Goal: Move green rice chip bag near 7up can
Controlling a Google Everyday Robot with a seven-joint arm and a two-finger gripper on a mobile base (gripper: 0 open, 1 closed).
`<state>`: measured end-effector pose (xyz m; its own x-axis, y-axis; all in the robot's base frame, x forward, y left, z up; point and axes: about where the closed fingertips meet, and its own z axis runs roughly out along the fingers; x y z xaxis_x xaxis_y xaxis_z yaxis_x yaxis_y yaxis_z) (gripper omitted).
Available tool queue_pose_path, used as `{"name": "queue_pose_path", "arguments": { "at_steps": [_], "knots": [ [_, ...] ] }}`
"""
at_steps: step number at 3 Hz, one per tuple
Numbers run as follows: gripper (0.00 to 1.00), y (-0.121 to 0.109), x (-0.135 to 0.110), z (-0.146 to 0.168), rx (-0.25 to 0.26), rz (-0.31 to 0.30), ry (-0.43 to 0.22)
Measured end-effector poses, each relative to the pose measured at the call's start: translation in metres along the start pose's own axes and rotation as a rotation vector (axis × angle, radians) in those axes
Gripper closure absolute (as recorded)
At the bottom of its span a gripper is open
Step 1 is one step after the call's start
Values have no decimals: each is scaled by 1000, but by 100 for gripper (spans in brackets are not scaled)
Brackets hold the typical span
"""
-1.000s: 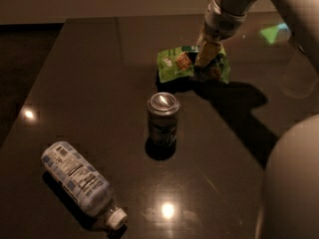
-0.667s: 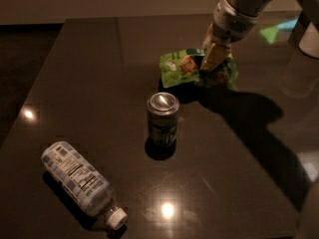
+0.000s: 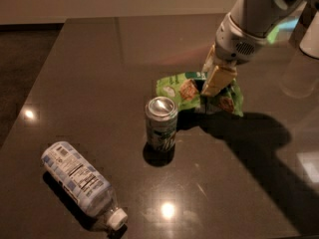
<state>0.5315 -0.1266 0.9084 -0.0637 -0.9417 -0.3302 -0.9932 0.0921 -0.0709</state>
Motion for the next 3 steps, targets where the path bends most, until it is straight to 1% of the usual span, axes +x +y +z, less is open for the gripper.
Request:
{"name": "queue_pose_path", "arguments": {
  "at_steps": [1, 2, 3],
  "knots": [
    [59, 30, -6, 18, -45, 9, 2],
    [36, 49, -14, 33, -72, 12, -2],
    [13, 49, -14, 34, -71, 10, -2]
  ]
}}
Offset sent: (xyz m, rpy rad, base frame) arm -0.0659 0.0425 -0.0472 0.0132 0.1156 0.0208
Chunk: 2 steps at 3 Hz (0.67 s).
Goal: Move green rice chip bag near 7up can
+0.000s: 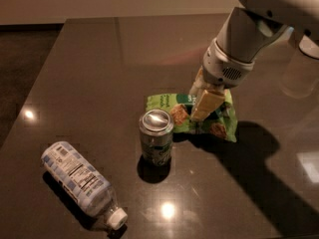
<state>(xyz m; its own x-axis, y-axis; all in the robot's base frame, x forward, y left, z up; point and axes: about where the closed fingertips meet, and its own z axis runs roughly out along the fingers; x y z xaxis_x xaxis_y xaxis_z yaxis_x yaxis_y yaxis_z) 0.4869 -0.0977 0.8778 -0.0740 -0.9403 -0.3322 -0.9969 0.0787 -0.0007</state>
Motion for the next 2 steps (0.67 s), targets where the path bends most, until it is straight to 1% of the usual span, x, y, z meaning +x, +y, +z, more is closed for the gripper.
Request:
{"name": "queue_pose_path", "arguments": {
  "at_steps": [1, 2],
  "knots": [
    [0, 0, -1, 0, 3, -1, -1],
    [0, 0, -1, 0, 3, -1, -1]
  ]
}}
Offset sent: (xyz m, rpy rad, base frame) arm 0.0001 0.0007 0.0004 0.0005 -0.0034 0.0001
